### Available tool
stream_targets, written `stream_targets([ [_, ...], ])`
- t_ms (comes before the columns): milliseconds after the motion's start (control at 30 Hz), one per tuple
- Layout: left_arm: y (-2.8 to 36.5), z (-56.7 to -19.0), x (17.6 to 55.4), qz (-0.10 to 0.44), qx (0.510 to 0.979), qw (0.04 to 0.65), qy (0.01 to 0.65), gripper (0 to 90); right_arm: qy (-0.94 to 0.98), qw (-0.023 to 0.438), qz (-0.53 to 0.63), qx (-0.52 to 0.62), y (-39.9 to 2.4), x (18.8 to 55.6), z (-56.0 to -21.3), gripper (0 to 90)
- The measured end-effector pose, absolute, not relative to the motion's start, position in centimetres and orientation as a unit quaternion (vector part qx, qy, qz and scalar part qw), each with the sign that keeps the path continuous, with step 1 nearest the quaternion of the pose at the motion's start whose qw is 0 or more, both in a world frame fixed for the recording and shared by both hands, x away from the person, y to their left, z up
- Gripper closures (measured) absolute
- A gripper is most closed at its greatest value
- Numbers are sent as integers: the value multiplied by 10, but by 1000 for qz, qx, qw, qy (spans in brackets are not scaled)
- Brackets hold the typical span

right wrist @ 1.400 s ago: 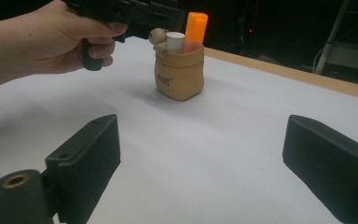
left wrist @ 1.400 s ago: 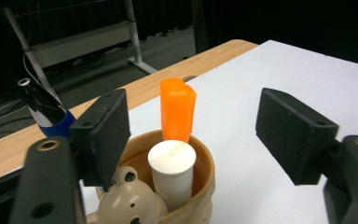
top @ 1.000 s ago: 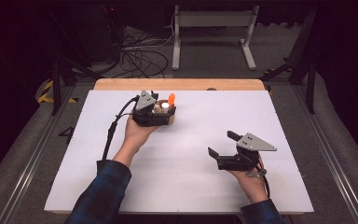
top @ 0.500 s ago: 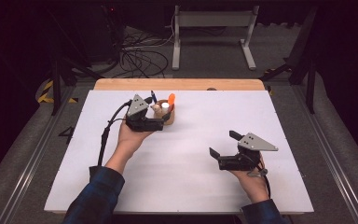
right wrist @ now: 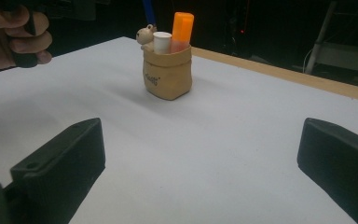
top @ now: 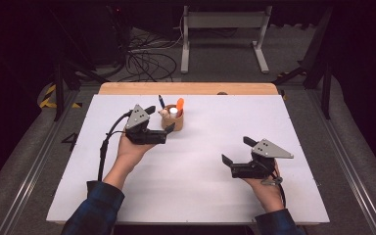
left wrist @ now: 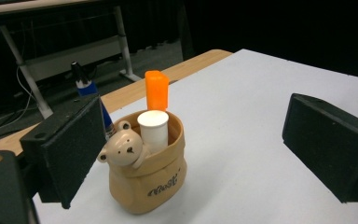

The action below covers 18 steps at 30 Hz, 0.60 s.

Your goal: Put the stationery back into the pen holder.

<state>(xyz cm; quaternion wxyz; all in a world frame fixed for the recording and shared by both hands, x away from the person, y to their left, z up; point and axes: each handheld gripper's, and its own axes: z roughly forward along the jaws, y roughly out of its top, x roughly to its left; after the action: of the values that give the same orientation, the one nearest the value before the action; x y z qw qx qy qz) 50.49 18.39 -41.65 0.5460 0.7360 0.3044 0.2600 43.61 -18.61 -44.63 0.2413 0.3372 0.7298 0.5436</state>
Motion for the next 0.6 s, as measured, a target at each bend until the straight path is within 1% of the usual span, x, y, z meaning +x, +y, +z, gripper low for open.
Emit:
stream_targets([
  [600, 207, -421, 480, 264, 731, 551, 303, 55, 726, 250, 545, 338, -190, 437, -446, 5],
])
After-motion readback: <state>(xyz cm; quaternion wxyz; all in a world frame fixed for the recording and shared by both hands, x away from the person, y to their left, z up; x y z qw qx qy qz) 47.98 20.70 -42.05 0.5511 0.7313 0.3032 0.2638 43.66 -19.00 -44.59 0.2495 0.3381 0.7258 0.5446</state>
